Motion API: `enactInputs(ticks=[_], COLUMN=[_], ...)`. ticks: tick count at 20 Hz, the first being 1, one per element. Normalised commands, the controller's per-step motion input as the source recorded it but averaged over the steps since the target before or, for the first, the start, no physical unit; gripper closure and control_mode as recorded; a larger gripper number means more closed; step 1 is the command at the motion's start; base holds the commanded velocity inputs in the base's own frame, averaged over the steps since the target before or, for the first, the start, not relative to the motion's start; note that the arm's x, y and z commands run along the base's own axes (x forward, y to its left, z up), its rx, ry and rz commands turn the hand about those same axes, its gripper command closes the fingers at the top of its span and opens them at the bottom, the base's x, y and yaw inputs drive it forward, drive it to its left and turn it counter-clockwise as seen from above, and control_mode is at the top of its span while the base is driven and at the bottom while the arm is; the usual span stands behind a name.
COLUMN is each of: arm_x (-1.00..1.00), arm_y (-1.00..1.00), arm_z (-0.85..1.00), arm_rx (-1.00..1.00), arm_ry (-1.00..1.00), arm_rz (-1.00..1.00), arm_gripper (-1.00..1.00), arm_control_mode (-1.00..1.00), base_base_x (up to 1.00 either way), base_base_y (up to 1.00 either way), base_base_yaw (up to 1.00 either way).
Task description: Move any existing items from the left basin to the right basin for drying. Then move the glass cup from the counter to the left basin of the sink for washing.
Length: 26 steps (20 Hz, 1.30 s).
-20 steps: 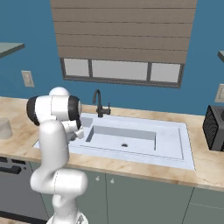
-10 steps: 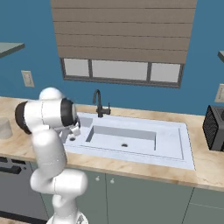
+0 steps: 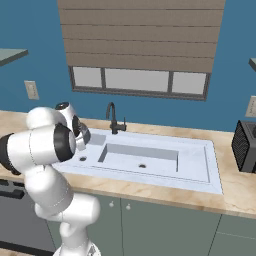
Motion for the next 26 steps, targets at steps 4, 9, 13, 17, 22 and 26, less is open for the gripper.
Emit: enactInputs(ticks=[4,9,13,17,22,26], arm_x=[-0.49,-0.44,-0.38,-0.40,-0.38,-0.42], arm_y=[0.00,0.00,-0.02,-0.07,-0.13,-0.19], arm_z=[0.51,0.55,0.50,0.46,0.41,0.29], arm_rx=[0.00,0.00,0.00,0.00,0.00,0.00], arm_ry=[0.02,0.03,0.05,0.09,0.12,0.12], arm_rz=[-0.09,-0.09,-0.09,-0.11,-0.13,-0.13], arm_gripper=[1.00,1.00,1.00,1.00,1.00,1.00], arm_control_mode=[-1.00,-1.00,-1.00,-1.00,-1.00,-1.00], base_base_x=[0.00,0.00,0.00,0.00,0.00,0.00], base_base_y=[0.00,0.00,0.00,0.00,0.00,0.00], base_base_yaw=[0.00,0.00,0.00,0.00,0.00,0.00])
